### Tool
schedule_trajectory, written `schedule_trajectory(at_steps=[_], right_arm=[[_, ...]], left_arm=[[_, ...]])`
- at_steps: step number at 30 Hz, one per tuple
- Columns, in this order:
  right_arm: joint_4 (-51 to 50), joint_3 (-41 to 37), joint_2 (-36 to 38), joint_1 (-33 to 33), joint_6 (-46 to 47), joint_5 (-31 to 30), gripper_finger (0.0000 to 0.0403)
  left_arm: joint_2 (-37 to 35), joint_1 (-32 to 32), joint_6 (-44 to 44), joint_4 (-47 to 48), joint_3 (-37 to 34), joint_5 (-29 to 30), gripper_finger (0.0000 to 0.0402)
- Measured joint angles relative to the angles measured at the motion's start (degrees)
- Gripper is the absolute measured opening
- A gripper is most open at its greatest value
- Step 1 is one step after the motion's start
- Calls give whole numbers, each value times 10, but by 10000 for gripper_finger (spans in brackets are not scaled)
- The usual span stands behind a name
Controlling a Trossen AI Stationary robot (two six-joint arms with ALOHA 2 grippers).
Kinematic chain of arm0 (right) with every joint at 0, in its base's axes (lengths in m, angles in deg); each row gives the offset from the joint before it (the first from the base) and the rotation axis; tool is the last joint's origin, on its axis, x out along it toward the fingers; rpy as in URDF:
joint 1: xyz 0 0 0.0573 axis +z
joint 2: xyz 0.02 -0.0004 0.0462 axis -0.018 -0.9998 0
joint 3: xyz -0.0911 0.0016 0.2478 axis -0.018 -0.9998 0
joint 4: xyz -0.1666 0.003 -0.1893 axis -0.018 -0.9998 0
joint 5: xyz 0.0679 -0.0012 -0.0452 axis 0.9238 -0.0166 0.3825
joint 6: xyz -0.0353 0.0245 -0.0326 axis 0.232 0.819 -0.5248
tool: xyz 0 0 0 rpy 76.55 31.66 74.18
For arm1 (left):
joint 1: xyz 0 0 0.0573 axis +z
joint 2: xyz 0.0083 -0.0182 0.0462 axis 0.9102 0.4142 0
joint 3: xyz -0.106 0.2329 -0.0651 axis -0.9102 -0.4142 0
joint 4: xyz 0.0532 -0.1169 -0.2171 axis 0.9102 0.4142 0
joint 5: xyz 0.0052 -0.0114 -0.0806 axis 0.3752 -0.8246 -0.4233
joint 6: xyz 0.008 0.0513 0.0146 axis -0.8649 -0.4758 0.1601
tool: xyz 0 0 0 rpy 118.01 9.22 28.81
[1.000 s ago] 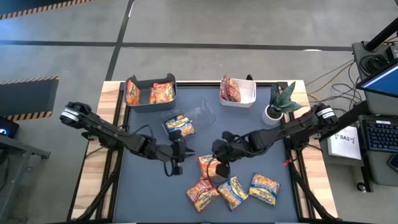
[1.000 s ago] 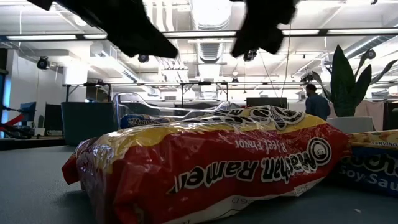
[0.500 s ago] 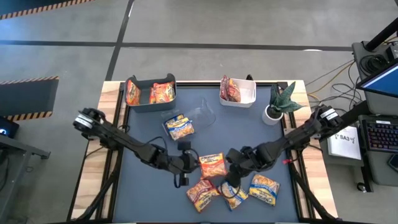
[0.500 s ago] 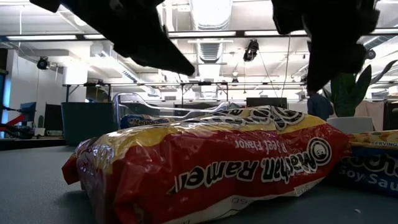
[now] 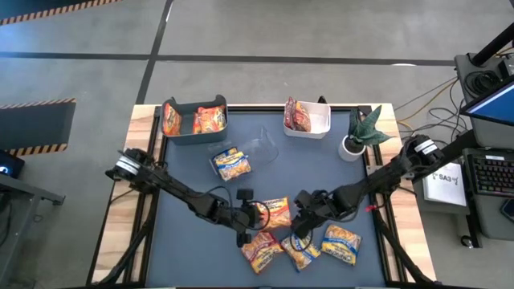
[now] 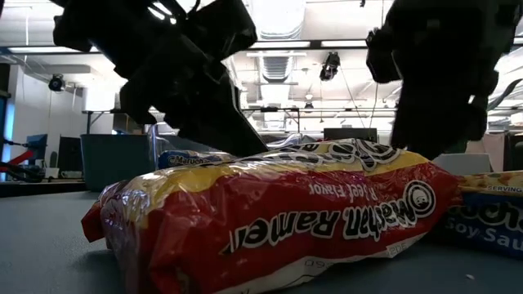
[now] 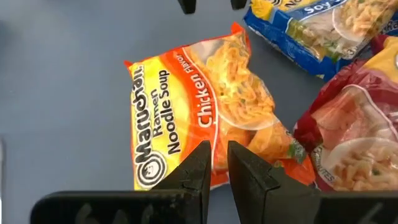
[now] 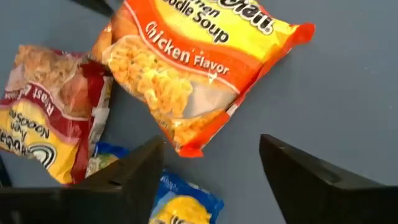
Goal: Sort Maruchan noodles
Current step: Put the orange noodle pack into the blue bin
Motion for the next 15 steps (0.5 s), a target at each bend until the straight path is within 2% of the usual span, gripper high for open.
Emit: schedule_trajectory(at_steps=[9, 15], right_arm=[[238, -110, 3, -17, 20, -9, 327], [297, -145, 3, -34, 22, -20, 348]], left_arm=[[29, 1, 28, -5, 5, 0, 37], [47, 1, 61, -3, 4, 1, 37]])
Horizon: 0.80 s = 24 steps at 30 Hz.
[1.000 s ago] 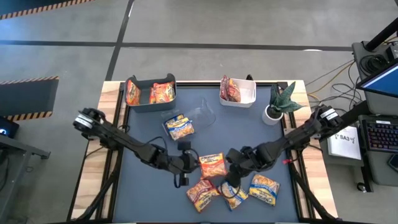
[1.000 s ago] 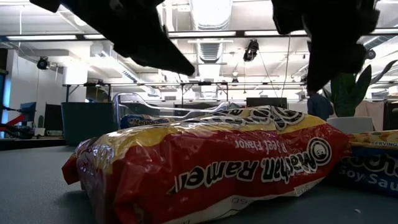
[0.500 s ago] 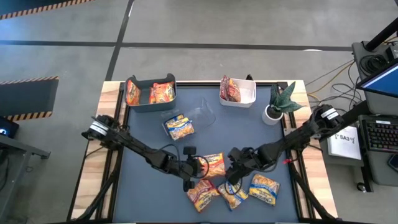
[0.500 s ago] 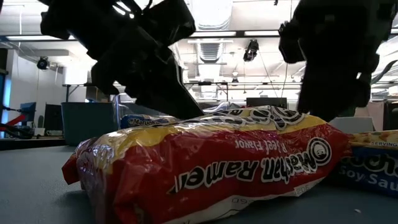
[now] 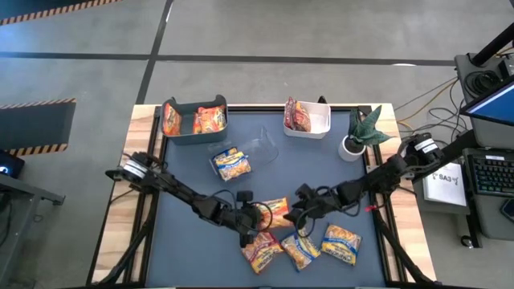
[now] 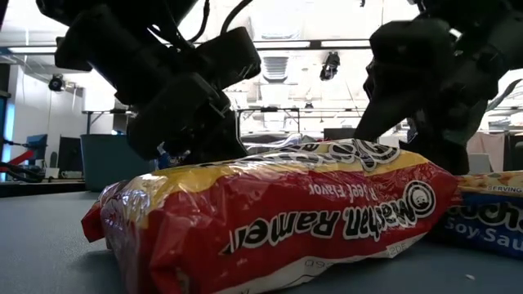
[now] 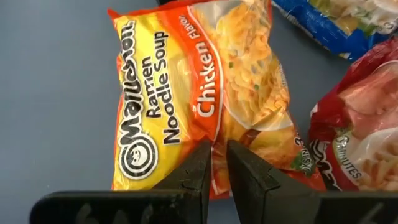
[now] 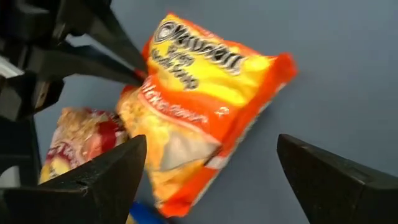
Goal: Sort Maruchan noodles
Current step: Put the orange noodle pack into the blue bin
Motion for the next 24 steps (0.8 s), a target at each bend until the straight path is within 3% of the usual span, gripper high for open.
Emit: schedule_trajectory(at_steps=[12, 24], right_arm=[[24, -5, -16, -25, -13, -9, 349], [211, -3, -110, -27, -36, 7, 339]], left_arm=[[8, 0, 11, 10, -1, 1, 37], [8, 0, 11, 16, -3, 2, 37]])
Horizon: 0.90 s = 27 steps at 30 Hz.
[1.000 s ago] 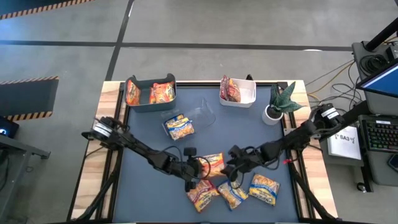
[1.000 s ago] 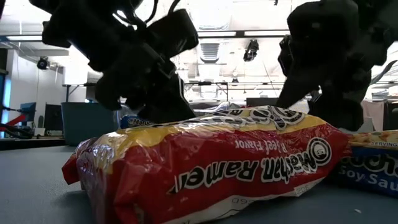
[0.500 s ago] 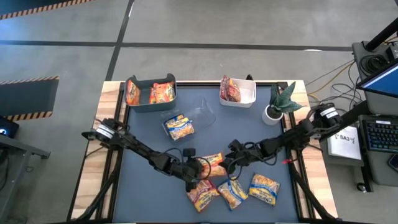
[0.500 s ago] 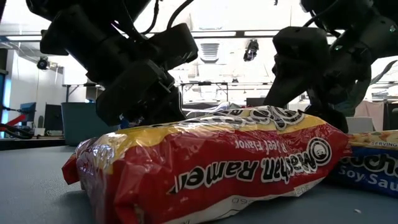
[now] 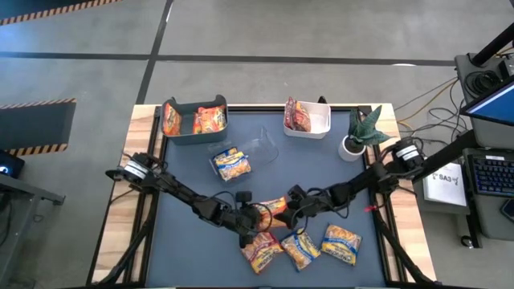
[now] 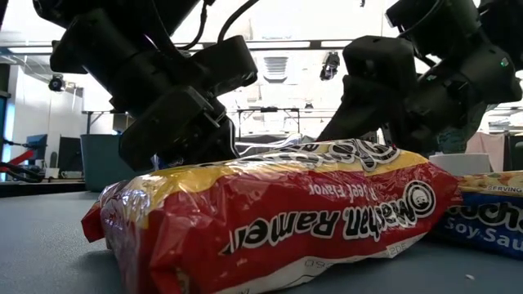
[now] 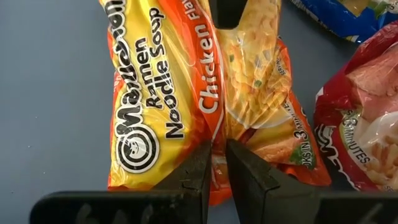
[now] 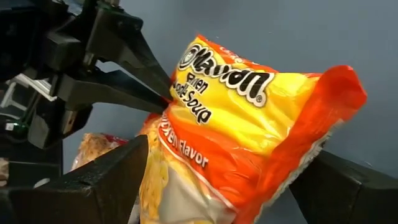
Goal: Sort Maruchan noodles
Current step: Put the orange noodle pack into the blue bin
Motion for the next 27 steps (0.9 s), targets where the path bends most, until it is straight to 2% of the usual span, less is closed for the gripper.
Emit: schedule_trajectory(at_steps=[6, 17, 27], right_arm=[[12, 0, -6, -4, -7, 0, 308], [18, 0, -2, -5, -16, 1, 207], [20, 1, 3, -5, -50, 0, 195]], left_arm=[[0, 0, 0, 0, 0, 1, 37], [1, 0, 0, 1, -1, 3, 37], [-13, -1, -5, 12, -2, 2, 37]])
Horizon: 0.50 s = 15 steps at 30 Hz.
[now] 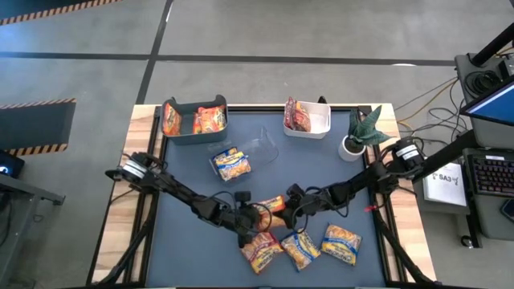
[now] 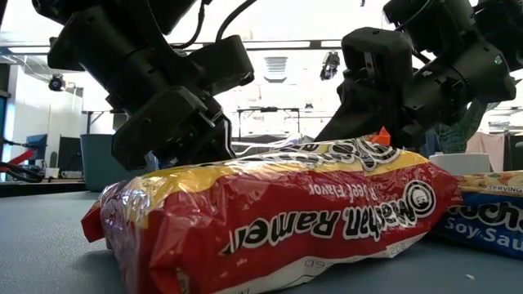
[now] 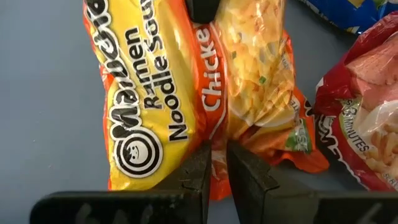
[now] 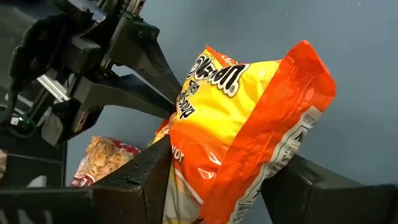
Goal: Sort Maruchan noodles
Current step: Put the orange noodle pack into the blue bin
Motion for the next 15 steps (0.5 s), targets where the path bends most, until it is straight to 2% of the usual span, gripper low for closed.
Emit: schedule_trajectory(at_steps=[5, 15], right_arm=[[-2, 0, 7, 0, -32, -4, 190], [2, 0, 7, 0, -55, -4, 155]], left_arm=[[-14, 0, 0, 26, -1, 15, 37], [-37, -1, 1, 45, -1, 36, 37]])
